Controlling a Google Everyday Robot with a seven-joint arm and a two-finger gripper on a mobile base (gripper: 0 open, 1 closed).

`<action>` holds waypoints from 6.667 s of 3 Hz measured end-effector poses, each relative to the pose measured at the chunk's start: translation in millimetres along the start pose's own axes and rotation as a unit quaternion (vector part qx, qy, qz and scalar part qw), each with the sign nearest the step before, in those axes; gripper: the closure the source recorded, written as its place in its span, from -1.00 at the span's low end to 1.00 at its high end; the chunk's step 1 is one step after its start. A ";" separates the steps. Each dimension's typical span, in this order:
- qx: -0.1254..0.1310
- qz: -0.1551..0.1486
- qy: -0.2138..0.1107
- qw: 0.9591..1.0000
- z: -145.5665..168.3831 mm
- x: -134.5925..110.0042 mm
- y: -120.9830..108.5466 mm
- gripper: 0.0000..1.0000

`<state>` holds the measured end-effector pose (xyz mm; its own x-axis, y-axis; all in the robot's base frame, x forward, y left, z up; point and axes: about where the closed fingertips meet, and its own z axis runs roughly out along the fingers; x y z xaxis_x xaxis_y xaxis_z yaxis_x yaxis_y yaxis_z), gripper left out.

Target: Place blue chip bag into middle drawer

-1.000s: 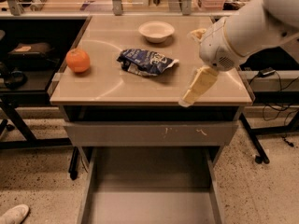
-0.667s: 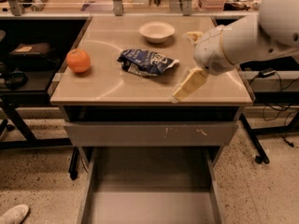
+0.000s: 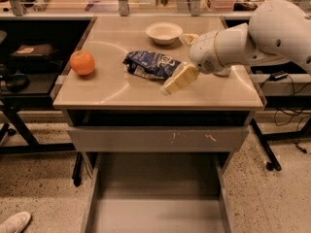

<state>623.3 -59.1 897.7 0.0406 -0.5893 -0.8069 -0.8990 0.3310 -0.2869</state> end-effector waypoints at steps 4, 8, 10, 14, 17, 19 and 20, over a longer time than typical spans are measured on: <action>-0.038 0.050 0.020 0.998 91.5 19.9 -35.9 -1.00; -0.038 0.050 0.020 0.998 91.6 19.9 -35.8 0.79; -0.038 0.049 0.020 0.998 91.7 19.9 -35.8 1.00; 0.035 0.001 -0.020 0.999 -91.1 7.2 47.1 1.00; 0.050 0.013 -0.011 0.999 -109.1 17.3 63.8 1.00; 0.039 0.047 0.038 0.997 -104.6 75.5 154.8 1.00; 0.007 0.068 0.069 0.995 -88.2 139.9 194.4 1.00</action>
Offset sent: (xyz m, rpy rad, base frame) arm 0.0698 0.0430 -0.0456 0.0518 0.1364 0.0055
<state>415.8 -142.2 774.6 -0.1428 -0.6329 -0.7610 -0.8855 0.4251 -0.1874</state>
